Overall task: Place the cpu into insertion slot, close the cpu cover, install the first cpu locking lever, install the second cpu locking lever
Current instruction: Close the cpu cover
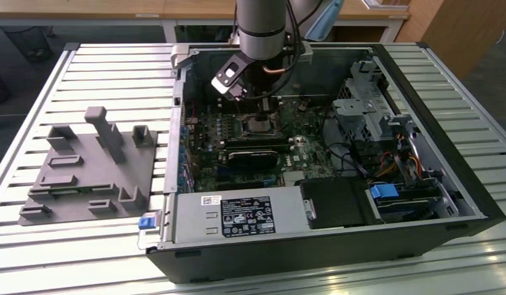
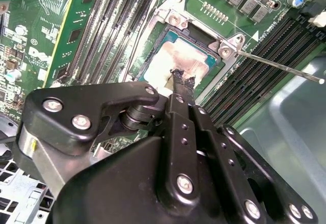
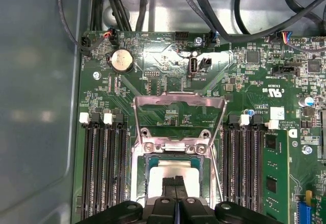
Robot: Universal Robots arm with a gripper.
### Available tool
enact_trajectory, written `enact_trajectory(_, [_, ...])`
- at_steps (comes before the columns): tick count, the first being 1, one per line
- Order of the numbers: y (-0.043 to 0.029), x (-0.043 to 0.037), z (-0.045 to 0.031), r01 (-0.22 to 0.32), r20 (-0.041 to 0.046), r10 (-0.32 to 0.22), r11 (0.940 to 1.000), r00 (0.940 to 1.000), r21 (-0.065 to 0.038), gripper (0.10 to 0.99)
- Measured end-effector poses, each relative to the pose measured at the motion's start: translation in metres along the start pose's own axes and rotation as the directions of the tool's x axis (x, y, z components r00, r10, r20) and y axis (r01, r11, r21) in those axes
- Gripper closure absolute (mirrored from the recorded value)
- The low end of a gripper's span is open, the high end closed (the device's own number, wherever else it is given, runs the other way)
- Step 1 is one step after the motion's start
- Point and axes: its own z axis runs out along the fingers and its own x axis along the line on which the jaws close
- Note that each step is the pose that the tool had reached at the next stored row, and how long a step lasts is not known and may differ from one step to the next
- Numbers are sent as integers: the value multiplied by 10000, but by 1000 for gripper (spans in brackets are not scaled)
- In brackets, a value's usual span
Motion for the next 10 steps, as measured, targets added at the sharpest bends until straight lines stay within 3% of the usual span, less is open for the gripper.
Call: enact_trajectory(10, [1, 0, -20, -2, 0, 2, 10000, 10000, 0, 980])
